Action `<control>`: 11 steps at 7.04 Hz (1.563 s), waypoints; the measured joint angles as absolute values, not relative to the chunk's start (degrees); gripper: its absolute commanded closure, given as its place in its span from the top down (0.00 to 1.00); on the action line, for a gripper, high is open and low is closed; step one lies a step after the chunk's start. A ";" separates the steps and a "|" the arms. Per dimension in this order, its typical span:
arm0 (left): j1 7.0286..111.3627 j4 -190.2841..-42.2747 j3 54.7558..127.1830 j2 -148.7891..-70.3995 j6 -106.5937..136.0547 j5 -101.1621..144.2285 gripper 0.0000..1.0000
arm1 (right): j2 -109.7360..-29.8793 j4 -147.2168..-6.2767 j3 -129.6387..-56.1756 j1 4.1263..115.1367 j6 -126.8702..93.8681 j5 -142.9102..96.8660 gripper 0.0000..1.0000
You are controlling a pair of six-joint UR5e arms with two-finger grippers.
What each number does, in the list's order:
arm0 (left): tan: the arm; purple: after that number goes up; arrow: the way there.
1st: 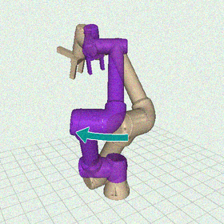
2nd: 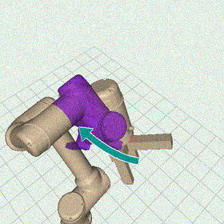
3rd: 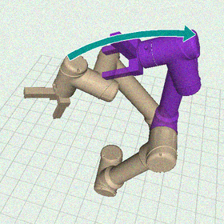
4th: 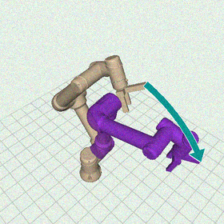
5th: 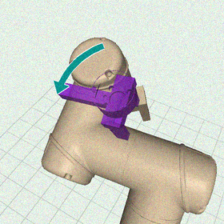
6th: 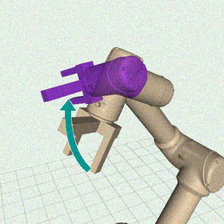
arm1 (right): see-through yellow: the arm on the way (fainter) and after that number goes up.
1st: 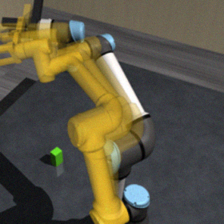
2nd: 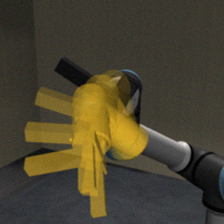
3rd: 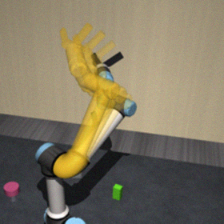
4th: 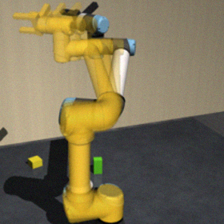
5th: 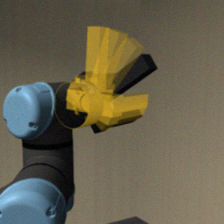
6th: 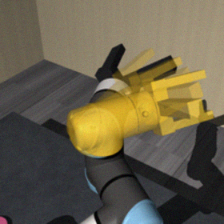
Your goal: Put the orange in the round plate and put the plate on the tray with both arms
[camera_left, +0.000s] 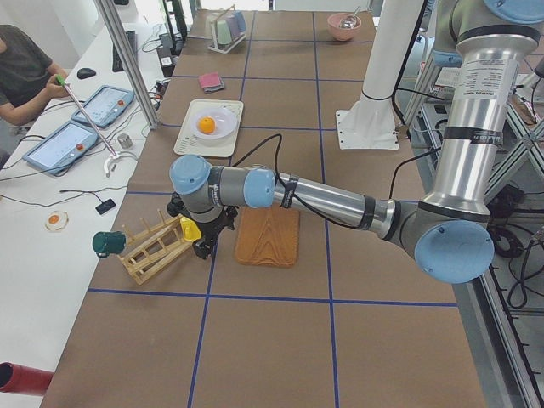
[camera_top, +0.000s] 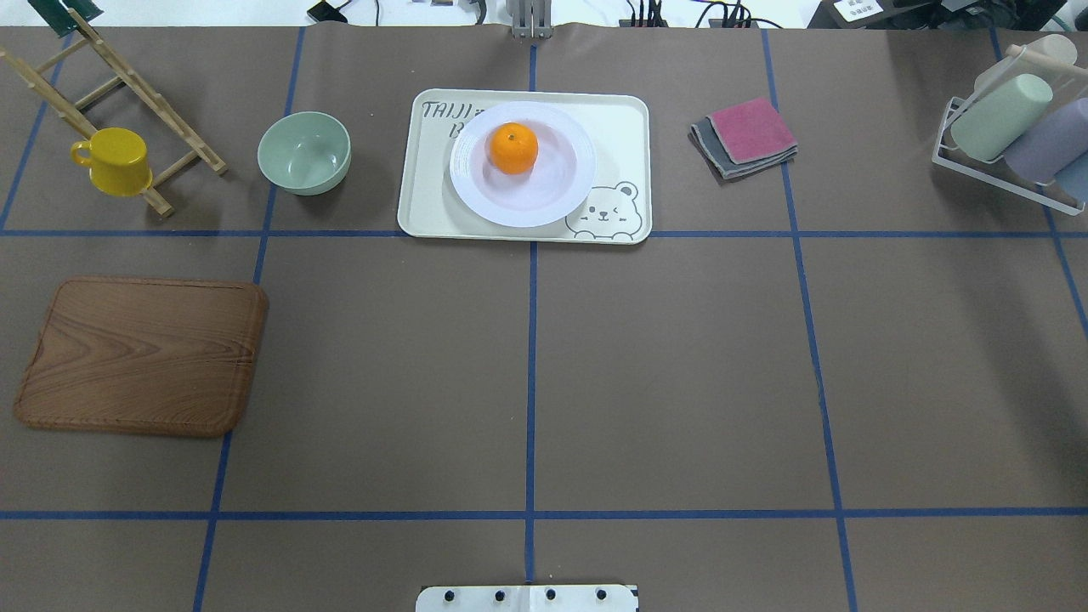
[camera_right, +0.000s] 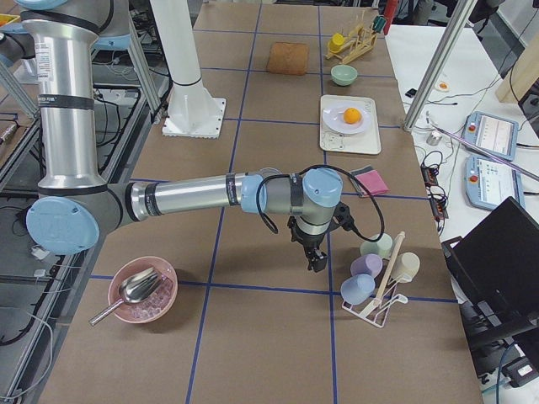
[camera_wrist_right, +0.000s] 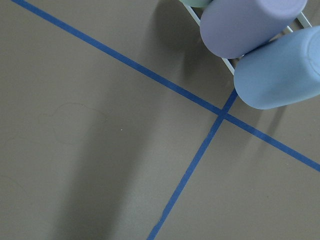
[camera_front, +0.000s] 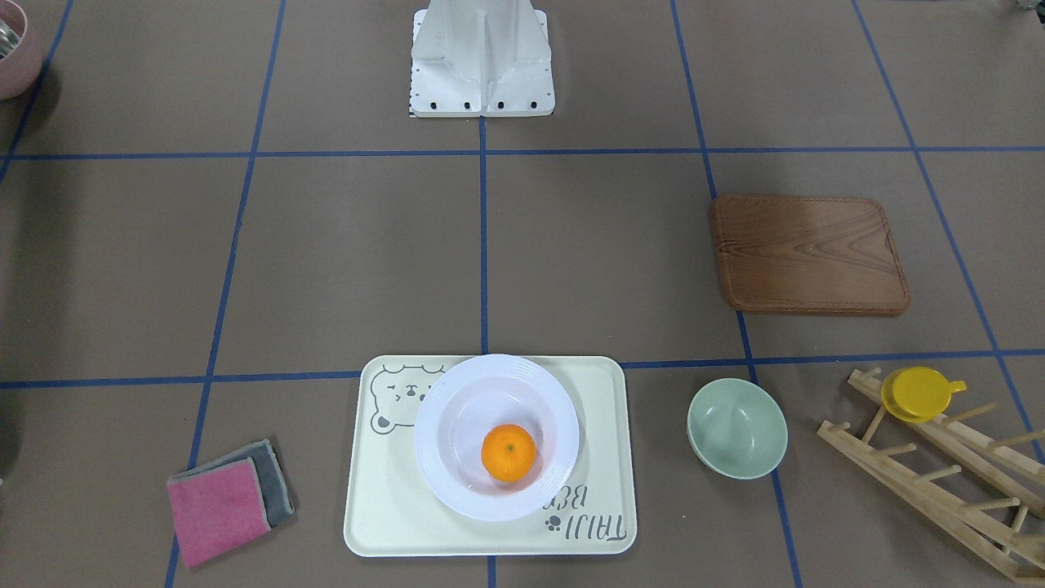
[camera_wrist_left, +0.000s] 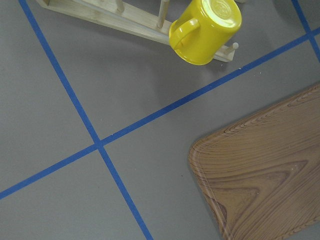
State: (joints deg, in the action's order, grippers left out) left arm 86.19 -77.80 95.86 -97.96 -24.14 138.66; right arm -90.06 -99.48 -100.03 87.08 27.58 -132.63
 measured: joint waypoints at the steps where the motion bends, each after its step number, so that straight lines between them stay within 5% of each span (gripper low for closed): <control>1: 86.17 -78.17 95.80 -97.95 -24.08 138.65 1.00 | -90.01 -99.44 -100.27 87.06 27.59 -132.45 1.00; 11: 86.11 -88.16 92.87 -98.09 -23.17 138.90 1.00 | -90.94 -98.98 -101.53 87.43 26.67 -132.82 1.00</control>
